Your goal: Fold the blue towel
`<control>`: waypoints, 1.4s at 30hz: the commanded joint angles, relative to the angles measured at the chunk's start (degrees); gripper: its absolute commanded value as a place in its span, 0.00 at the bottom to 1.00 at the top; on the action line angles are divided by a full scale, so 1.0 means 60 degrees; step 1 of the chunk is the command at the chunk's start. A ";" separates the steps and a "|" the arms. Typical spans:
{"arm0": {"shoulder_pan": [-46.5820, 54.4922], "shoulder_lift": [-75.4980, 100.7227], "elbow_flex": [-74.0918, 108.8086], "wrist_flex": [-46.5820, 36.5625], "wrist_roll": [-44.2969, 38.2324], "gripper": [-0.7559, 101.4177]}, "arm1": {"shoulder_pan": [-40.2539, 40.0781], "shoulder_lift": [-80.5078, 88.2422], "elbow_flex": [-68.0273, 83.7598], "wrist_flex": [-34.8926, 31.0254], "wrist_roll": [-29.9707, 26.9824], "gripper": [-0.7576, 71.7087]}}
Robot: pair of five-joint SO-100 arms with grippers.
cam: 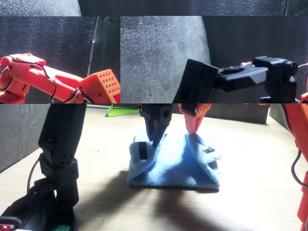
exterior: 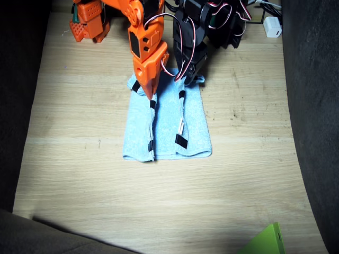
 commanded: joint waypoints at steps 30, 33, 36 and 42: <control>-0.0146 -0.0527 -0.0674 -0.0059 0.0425 0.17 | 0.0220 -0.0776 -0.1626 0.0352 -0.0132 0.42; -0.0146 -0.0542 -0.0923 0.0132 0.0454 0.17 | 0.0073 -0.0205 -0.1582 0.0366 -0.0205 0.45; -0.0059 -0.0615 -0.1436 0.0527 0.0527 0.17 | -0.0044 0.0132 -0.1538 0.0396 -0.0234 0.45; 0.0732 -0.0498 -0.2607 0.1245 0.0557 0.10 | -0.0747 0.0615 -0.1216 0.0410 -0.0322 0.37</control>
